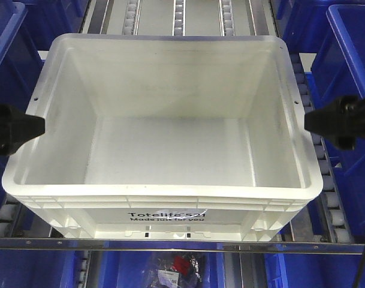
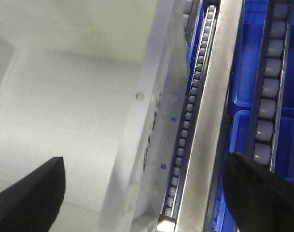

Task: Move bin from left to right shelf
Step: 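Lower both grippers onto the side rims of the white tote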

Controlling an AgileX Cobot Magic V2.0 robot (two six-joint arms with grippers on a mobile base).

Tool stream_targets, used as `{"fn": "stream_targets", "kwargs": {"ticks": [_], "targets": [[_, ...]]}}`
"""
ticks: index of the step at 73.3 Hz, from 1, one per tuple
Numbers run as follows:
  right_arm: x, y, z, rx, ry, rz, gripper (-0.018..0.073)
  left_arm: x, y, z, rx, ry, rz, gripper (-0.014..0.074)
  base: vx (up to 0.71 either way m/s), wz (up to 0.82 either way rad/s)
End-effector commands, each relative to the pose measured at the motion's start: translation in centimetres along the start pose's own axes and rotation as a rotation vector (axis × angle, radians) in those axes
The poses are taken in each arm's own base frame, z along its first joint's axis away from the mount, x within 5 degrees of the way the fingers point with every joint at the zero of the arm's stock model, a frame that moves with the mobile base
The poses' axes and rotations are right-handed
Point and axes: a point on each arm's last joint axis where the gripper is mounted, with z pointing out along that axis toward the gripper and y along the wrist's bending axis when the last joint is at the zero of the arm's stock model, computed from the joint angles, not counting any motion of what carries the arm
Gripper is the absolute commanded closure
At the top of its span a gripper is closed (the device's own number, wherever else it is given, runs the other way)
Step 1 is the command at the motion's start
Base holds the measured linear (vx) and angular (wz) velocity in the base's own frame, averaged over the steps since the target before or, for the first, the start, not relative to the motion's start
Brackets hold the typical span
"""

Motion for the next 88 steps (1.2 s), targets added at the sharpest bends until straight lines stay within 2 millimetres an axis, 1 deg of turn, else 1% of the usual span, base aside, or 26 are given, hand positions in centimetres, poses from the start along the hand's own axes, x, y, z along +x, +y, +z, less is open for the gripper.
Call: {"fn": "stream_targets", "kwargs": {"ticks": [1,17,35,48,63,78,88], "targets": [[-2.3,0.3,-0.7,-0.013,-0.084,-0.008,-0.0068,-1.7,-0.4,-0.5,0.017,-0.067,-0.016,0.0077,0.00,0.00],[-4.0,0.4,0.9,-0.045,-0.062,0.005,-0.0062,-3.2,-0.4,0.5,0.017,-0.036,-0.018,0.0077,0.00,0.00],[-4.3,0.2,3.2,-0.071,-0.009,0.010,-0.0054,-4.8,-0.4,2.1,0.015,0.000,-0.022,0.0077,0.00,0.00],[-4.5,0.0,4.3,-0.065,0.004,0.014,-0.0049,-4.9,-0.2,3.4,0.010,0.037,-0.028,0.0077,0.00,0.00],[-5.5,0.0,4.7,-0.073,0.033,0.013,-0.0045,-5.0,0.0,4.4,0.004,0.085,-0.030,0.0077,0.00,0.00],[-6.5,0.0,5.5,-0.077,0.055,0.019,-0.0039,-6.3,-0.1,4.8,0.006,0.102,-0.022,0.0077,0.00,0.00],[-6.7,-0.2,6.4,-0.070,0.070,0.019,-0.0035,-6.3,0.0,5.7,0.005,0.134,-0.027,0.0077,0.00,0.00]]}}
